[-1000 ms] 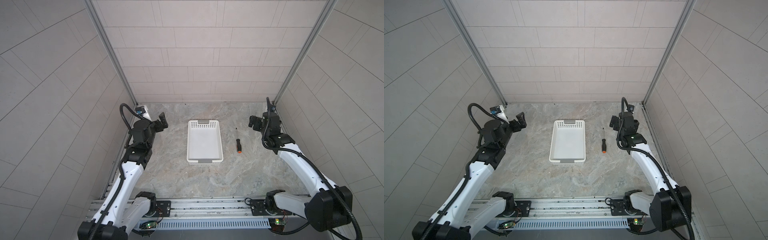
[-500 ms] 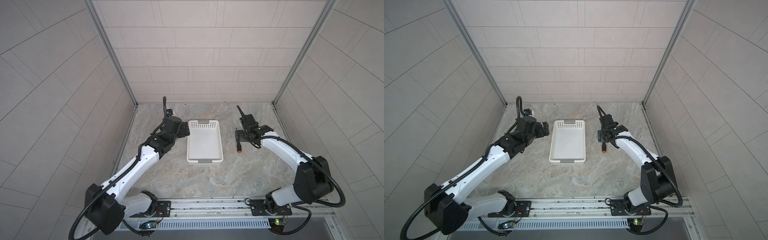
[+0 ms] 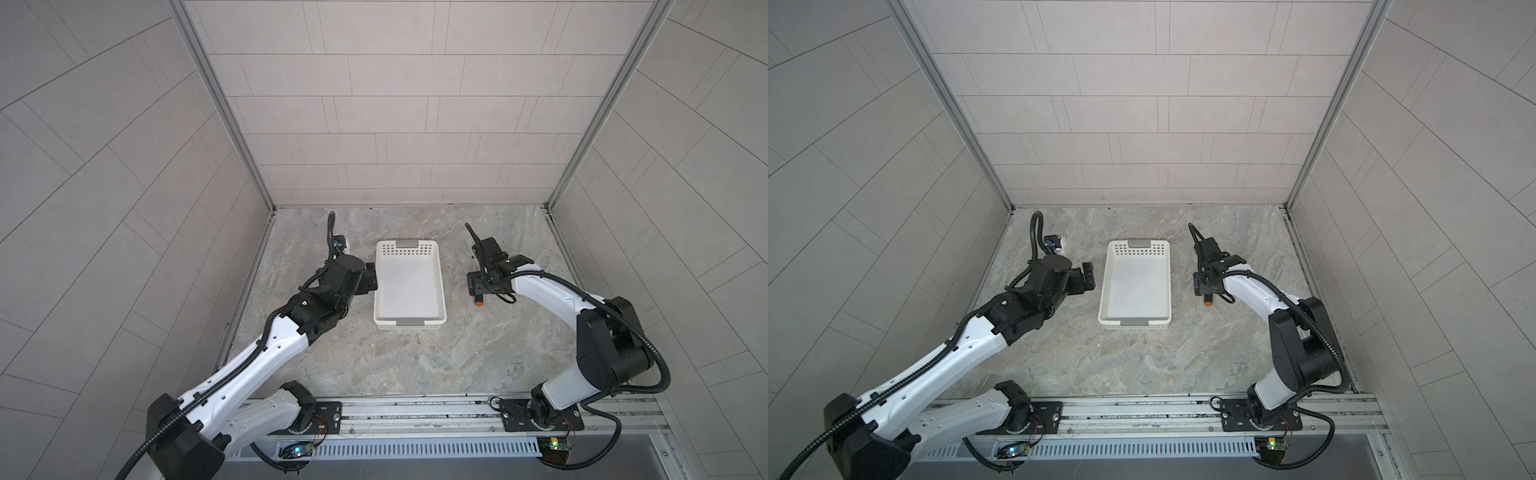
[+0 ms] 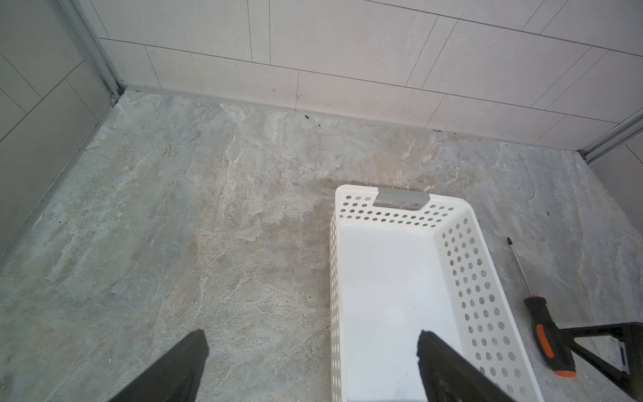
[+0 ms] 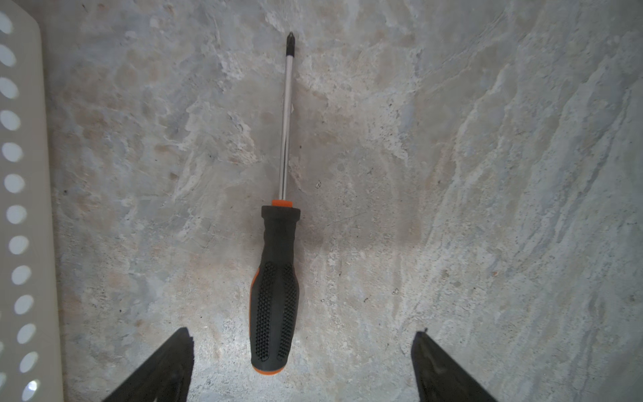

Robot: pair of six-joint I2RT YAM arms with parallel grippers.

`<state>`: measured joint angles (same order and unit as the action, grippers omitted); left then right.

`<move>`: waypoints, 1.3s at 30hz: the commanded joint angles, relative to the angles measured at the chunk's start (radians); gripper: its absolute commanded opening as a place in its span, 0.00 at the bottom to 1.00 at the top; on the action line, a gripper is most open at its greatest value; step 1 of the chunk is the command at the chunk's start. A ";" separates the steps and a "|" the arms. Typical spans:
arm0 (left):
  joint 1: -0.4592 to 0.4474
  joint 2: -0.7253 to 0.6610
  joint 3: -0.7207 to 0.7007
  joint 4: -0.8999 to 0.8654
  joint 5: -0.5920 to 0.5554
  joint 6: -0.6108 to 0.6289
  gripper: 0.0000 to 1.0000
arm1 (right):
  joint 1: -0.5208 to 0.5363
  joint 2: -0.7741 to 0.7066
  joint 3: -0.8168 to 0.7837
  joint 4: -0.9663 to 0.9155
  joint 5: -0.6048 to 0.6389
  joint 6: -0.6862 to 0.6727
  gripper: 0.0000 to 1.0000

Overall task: Put the screwdriver in the bin
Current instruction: Pick up the screwdriver from the middle-right of the table.

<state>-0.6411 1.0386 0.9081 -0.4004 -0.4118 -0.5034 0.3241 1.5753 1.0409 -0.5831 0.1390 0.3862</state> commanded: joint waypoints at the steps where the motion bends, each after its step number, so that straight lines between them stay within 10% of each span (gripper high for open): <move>1: 0.001 0.014 -0.012 -0.011 -0.054 -0.003 1.00 | -0.006 0.032 -0.001 0.013 -0.020 0.013 0.88; 39: 0.001 0.011 -0.015 -0.009 -0.055 0.002 1.00 | -0.077 0.170 -0.013 0.108 -0.202 0.040 0.33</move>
<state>-0.6411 1.0653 0.9081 -0.4023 -0.4362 -0.4965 0.2501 1.7245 1.0241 -0.4736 -0.0643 0.4213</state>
